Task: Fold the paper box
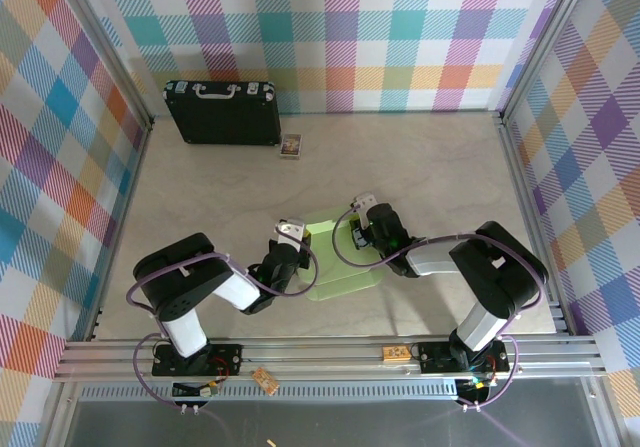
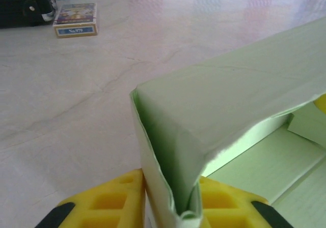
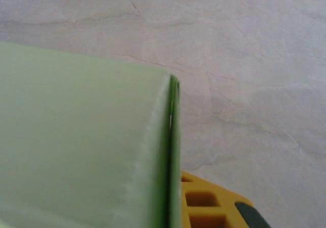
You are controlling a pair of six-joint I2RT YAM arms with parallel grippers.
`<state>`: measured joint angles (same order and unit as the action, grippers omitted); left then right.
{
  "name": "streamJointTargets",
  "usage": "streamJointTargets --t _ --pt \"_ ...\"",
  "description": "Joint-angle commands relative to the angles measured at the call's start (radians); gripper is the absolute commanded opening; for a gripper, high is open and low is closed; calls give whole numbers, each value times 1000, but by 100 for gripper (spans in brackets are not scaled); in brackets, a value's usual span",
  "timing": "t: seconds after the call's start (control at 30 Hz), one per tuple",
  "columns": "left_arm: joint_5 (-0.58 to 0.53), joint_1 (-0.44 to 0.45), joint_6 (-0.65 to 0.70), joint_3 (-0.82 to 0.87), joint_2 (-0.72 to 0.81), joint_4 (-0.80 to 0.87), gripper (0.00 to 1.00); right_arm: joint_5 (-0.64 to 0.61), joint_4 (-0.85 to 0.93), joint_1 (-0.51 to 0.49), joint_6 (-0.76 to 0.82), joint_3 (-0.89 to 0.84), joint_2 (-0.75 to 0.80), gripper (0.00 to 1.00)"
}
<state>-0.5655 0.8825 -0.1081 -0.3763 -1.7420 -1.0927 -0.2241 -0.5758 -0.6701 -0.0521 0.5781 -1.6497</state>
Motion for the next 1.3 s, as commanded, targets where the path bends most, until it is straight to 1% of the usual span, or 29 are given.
streamJointTargets --t 0.0,0.23,0.33,0.43,0.53,0.67,0.7,0.73,0.77,0.87,0.93,1.03,1.17,1.27 --pt "-91 12 -3 7 -21 -67 19 2 59 -18 -8 2 17 1" --pt "-222 34 -5 -35 -27 -11 6 -58 60 -56 -29 1 20 2" --pt "-236 37 -9 -54 -24 27 0 -78 58 -72 -41 3 14 3" --pt "-234 41 -14 -58 -22 42 0 -105 70 -81 -69 17 1 4" --pt "-256 41 -28 -53 -20 53 0 -143 91 -87 -91 37 -13 4" --pt "-247 41 -48 -49 -17 65 0 -151 81 -91 -100 39 -21 4" --pt "-231 40 -47 -48 -17 61 1 -149 82 -90 -97 40 -19 4" --pt "-215 41 -45 -44 -17 59 6 -148 81 -91 -98 41 -22 4" --pt "-206 41 -45 -40 -16 58 9 -147 82 -91 -97 42 -21 4" --pt "-196 41 -60 -29 -9 69 15 -148 77 -91 -95 40 -20 4" --pt "-185 41 -69 -35 -3 108 19 -147 77 -92 -94 40 -21 4" --pt "-175 41 -84 -46 -5 155 21 -143 75 -92 -87 41 -18 4" --pt "-196 41 -90 -43 -20 142 22 -139 74 -92 -85 39 -19 4" --pt "-192 41 -87 -76 -29 197 27 -128 73 -92 -88 39 -18 4"
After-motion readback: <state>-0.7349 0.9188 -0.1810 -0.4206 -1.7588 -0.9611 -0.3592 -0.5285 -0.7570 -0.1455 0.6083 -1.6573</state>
